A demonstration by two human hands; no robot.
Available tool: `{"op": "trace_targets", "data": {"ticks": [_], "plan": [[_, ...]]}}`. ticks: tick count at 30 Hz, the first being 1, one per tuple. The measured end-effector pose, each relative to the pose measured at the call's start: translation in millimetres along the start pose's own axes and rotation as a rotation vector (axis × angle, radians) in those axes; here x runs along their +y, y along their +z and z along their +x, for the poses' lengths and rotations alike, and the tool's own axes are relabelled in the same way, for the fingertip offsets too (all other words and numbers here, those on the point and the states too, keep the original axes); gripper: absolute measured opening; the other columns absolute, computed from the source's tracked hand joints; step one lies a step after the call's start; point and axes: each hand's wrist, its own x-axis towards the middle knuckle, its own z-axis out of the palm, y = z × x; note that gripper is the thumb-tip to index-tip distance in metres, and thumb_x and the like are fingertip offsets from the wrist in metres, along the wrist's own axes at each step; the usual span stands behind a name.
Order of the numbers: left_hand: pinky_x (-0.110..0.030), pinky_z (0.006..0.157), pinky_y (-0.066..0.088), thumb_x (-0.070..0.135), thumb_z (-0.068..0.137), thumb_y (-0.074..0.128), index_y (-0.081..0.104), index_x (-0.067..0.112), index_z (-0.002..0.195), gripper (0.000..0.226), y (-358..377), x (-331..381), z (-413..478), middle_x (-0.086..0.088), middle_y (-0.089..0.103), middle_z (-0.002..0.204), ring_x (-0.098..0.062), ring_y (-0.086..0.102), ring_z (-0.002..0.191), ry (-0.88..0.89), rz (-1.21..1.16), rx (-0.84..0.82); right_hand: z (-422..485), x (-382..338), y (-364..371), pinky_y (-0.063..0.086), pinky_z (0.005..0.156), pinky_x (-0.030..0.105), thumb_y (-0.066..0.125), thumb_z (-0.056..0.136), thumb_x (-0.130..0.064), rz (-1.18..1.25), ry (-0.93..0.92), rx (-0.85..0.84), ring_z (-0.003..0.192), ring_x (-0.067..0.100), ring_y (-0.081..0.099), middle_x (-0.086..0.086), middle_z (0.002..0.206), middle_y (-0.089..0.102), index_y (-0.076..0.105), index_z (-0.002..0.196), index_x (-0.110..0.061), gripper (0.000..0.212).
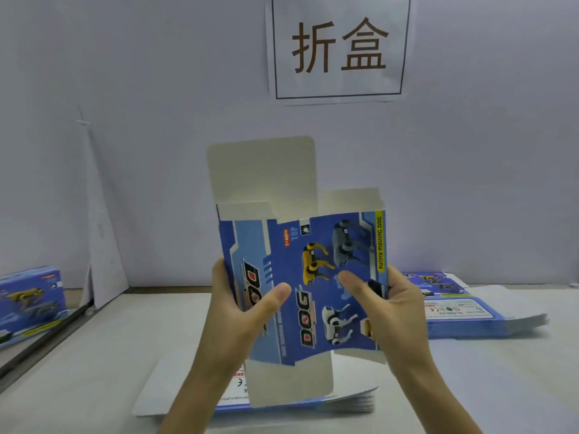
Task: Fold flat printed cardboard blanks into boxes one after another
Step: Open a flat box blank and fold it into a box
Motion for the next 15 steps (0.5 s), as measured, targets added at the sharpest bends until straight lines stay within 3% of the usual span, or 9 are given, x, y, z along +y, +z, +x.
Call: {"op": "trace_targets", "data": {"ticks": [3, 5, 7, 10, 13, 15], "plan": [[-0.015, 0.063, 0.054, 0.03, 0.063, 0.087, 0.034, 0.031, 0.127, 0.083, -2, 3, -1, 0.021, 0.067, 0.106, -0.003, 0.068, 0.095, 0.05, 0.001, -0.084, -2, -1, 4, 0.05, 0.039, 0.024, 0.072, 0.072, -0.028, -0.002, -0.036, -0.156, 0.049, 0.018, 0.066, 0.004, 0.063, 0.069, 0.063, 0.091, -0.012, 0.027], [-0.013, 0.064, 0.053, 0.029, 0.057, 0.09, 0.031, 0.032, 0.126, 0.09, -3, 3, -3, 0.021, 0.067, 0.105, -0.002, 0.068, 0.093, 0.074, 0.041, -0.129, -1, 1, 6, 0.049, 0.047, 0.017, 0.071, 0.082, -0.031, -0.043, -0.076, -0.242, 0.056, 0.009, 0.066, -0.004, 0.068, 0.07, 0.064, 0.097, -0.017, 0.021], [-0.014, 0.064, 0.054, 0.033, 0.053, 0.091, 0.033, 0.032, 0.123, 0.091, -4, 3, -4, 0.023, 0.067, 0.103, -0.002, 0.067, 0.093, 0.099, 0.084, -0.151, 0, 1, 4, 0.052, 0.06, 0.017, 0.058, 0.086, -0.05, 0.028, -0.006, -0.283, 0.075, 0.009, 0.069, -0.005, 0.085, 0.073, 0.068, 0.1, -0.028, 0.027], [-0.01, 0.069, 0.051, 0.029, 0.055, 0.091, 0.033, 0.03, 0.121, 0.088, -12, 5, -5, 0.025, 0.057, 0.108, 0.006, 0.061, 0.097, 0.274, 0.312, -0.182, 7, 1, -9, 0.053, 0.077, 0.025, 0.038, 0.076, -0.072, 0.258, 0.214, -0.263, 0.094, 0.015, 0.068, 0.005, 0.107, 0.072, 0.072, 0.107, -0.021, 0.068], [-0.011, 0.075, 0.051, 0.027, 0.057, 0.09, 0.031, 0.042, 0.129, 0.094, -19, 3, -3, 0.01, 0.041, 0.127, -0.002, 0.052, 0.112, 0.395, 0.453, -0.302, 12, -3, -21, 0.055, 0.08, 0.033, 0.049, 0.076, -0.066, 0.406, 0.37, -0.273, 0.099, 0.014, 0.068, 0.002, 0.111, 0.072, 0.075, 0.105, -0.031, 0.052], [-0.02, 0.086, 0.053, 0.032, 0.057, 0.087, 0.025, 0.056, 0.131, 0.1, -21, -1, -1, 0.019, 0.026, 0.141, -0.01, 0.04, 0.129, 0.4, 0.484, -0.357, 13, 0, -26, 0.053, 0.091, 0.045, 0.06, 0.072, -0.061, 0.449, 0.478, -0.312, 0.104, 0.021, 0.064, 0.006, 0.116, 0.069, 0.072, 0.11, -0.027, 0.053]]}}
